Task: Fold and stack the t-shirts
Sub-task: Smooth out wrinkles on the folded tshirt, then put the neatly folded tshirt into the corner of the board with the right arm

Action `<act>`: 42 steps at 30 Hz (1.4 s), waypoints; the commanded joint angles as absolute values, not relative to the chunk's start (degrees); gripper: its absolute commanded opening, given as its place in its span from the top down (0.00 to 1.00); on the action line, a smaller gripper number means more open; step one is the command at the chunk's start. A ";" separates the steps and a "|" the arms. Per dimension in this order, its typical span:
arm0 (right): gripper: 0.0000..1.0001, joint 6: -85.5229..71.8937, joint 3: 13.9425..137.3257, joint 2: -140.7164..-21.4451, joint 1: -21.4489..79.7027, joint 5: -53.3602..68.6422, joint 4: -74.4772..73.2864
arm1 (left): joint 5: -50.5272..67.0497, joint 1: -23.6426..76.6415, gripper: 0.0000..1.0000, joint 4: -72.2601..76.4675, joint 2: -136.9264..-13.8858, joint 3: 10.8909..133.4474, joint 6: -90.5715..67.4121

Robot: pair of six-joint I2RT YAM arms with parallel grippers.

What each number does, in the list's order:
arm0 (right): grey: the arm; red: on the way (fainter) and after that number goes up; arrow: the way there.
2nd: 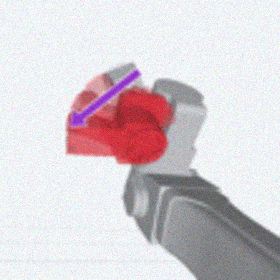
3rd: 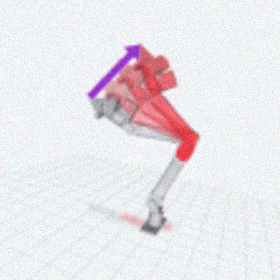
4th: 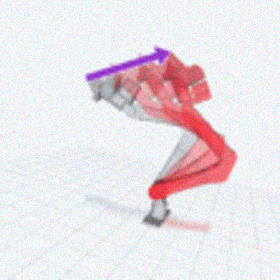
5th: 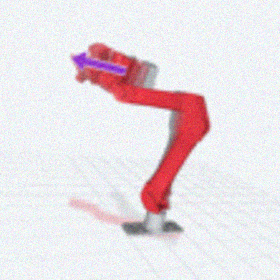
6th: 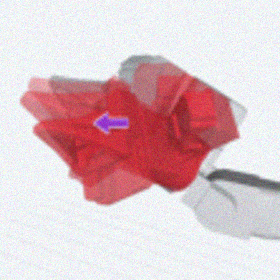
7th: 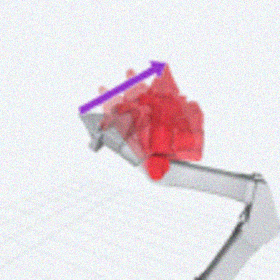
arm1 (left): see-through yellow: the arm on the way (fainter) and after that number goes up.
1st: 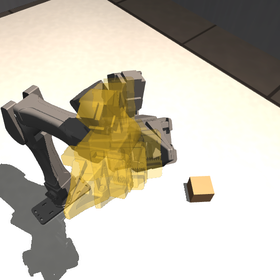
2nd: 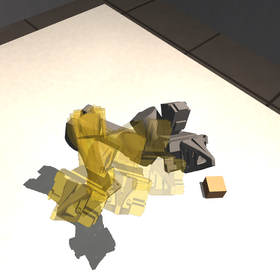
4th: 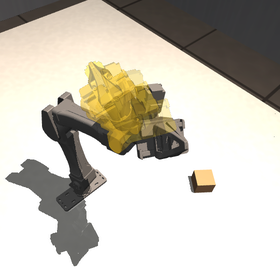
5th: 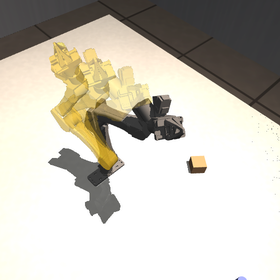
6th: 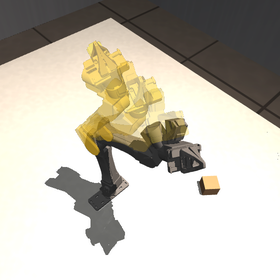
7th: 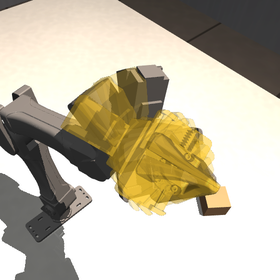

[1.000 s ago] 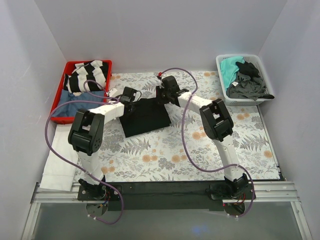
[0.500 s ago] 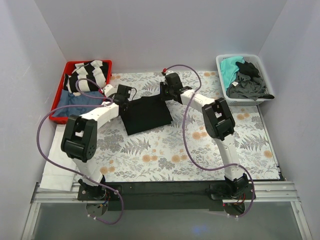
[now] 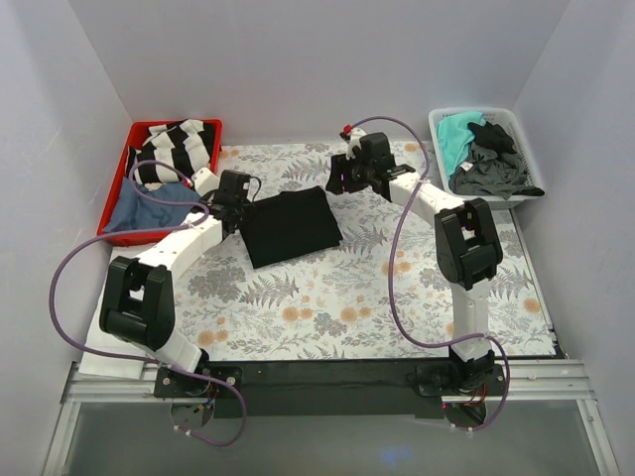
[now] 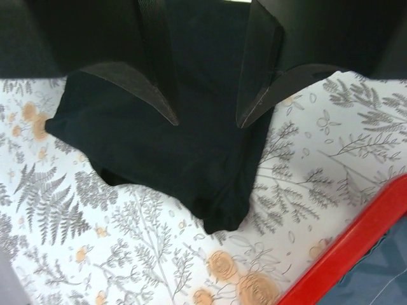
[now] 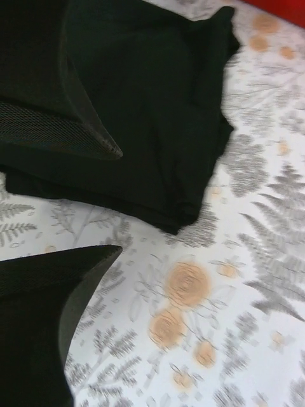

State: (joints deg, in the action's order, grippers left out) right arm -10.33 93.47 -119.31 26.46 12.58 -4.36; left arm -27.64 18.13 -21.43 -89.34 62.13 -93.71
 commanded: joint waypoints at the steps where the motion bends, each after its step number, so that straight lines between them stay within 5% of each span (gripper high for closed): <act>1: 0.37 -6.51 89.30 -119.44 25.14 23.63 -4.13 | -28.04 17.84 0.60 -23.47 -84.39 61.00 -94.48; 30: 0.38 -3.78 87.27 -134.64 26.45 48.43 -4.91 | -26.54 17.14 0.58 -26.63 -81.21 55.55 -99.84; 35: 0.57 -1.85 89.12 -137.19 27.33 47.81 -8.34 | -26.72 16.96 0.57 -26.54 -80.77 55.11 -99.58; 40: 0.98 -1.41 90.79 -137.46 27.60 45.01 -12.55 | -26.63 16.70 0.57 -26.46 -80.33 55.02 -99.40; 42: 0.99 -1.06 90.44 -136.24 27.60 42.82 -13.27 | -26.63 16.70 0.57 -26.46 -80.07 54.93 -99.40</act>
